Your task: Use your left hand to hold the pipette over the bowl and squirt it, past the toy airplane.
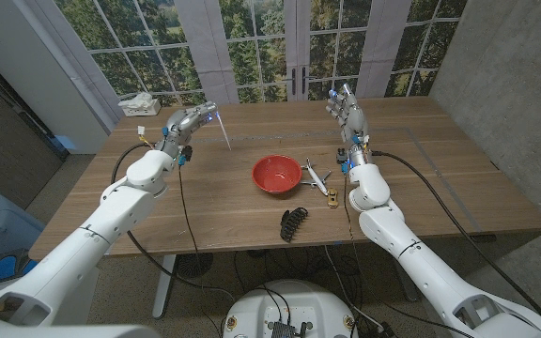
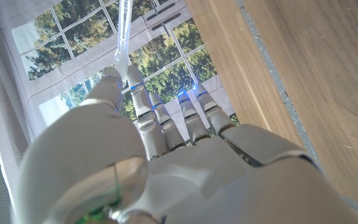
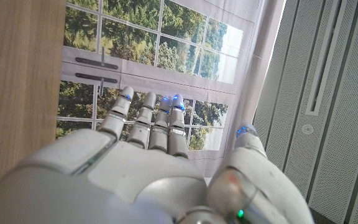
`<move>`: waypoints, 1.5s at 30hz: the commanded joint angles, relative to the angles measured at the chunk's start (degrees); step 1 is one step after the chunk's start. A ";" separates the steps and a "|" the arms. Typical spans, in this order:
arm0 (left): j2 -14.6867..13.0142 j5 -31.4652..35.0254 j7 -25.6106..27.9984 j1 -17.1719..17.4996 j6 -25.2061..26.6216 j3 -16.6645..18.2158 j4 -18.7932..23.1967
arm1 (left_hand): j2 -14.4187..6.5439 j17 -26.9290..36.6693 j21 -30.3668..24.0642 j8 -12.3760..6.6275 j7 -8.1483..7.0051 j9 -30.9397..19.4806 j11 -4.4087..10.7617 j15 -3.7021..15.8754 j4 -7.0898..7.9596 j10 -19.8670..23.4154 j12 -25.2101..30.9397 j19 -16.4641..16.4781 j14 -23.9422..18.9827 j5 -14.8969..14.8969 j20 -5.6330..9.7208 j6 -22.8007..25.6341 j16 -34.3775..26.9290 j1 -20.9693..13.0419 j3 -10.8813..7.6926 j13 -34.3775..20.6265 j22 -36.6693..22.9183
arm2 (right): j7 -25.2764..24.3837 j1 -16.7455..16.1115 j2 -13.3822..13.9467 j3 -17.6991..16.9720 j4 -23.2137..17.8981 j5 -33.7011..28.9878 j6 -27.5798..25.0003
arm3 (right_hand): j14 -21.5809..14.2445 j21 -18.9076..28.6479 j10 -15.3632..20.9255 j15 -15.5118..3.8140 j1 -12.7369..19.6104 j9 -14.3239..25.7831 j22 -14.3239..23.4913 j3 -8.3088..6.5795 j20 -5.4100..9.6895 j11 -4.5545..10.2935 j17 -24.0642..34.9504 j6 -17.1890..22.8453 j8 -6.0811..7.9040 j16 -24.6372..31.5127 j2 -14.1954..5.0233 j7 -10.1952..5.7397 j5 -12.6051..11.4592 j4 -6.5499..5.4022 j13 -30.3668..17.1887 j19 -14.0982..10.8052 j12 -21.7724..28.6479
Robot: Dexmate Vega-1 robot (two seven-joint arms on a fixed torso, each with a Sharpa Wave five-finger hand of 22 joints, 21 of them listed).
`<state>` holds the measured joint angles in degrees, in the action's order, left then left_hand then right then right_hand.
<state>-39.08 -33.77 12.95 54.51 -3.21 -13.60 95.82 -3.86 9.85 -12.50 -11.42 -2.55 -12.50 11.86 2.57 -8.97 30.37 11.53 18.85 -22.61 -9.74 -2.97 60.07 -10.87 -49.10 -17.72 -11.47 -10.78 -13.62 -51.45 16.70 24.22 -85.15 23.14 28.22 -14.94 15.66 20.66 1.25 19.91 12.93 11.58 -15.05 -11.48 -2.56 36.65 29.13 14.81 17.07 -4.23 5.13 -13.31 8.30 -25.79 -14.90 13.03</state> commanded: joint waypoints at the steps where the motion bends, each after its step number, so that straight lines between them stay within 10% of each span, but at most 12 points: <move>1: -0.41 -0.02 2.99 0.43 1.90 0.61 -1.80 | -0.44 0.21 0.01 0.05 0.36 -0.14 -0.68 5.98 -0.29 0.08 0.34 0.00 0.21 -0.14 -0.27 -0.22 0.15 0.05 -0.19 0.05 -0.23 | -0.62 1.81 0.40 1.25 1.28 -0.25 -2.47 | -0.08 -0.21 0.22 0.34 -0.18 0.23 0.25 -0.36 0.10 -0.29 0.05 -0.45 -0.39 -0.09 -0.34 0.44 -0.17 0.31 0.05 0.29 -0.19; 34: -3.07 2.02 7.02 -0.62 10.46 -1.10 -1.03 | -0.38 0.30 0.24 1.52 1.59 0.31 -2.37 4.29 -0.43 -2.05 -0.15 -1.22 1.59 -0.23 -0.91 -7.20 0.33 0.32 -0.11 0.03 -0.31 | 0.26 4.16 -0.97 2.76 5.74 -0.40 -0.23 | 0.17 -0.36 -0.41 0.51 -0.28 0.38 0.31 -0.57 0.15 -0.39 0.14 -1.32 -0.83 -0.26 -0.32 0.28 -0.13 0.37 0.02 0.77 -0.35; 45: -4.81 2.52 4.36 -0.47 10.37 -1.58 -0.30 | 3.00 0.32 0.57 2.12 -1.02 1.75 -5.98 1.32 -0.25 -11.15 -1.20 -3.69 7.33 -0.49 -1.39 -30.48 0.66 0.91 1.40 0.41 -0.26 | 0.31 3.41 -0.65 2.52 5.04 -0.20 0.19 | 0.15 -0.36 -0.40 0.51 -0.31 0.42 0.33 -0.63 0.17 -0.30 0.16 -1.28 -0.83 -0.27 -0.29 0.26 -0.11 0.39 0.01 0.82 -0.31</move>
<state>-41.59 -31.94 19.07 54.02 6.54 -14.28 94.17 -1.81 10.01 -12.16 -9.39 -2.96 -10.91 6.73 2.36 -9.37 22.10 10.59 16.07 -16.81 -9.97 -4.22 36.02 -10.37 -48.57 -16.85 -11.18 -10.77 -13.50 -47.50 15.80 26.83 -79.81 22.84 27.42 -14.63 15.47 20.36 1.55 19.91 13.19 11.58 -15.36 -11.46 -2.87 36.65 28.22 14.14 17.07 -4.23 5.41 -13.31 8.61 -25.79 -14.10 12.63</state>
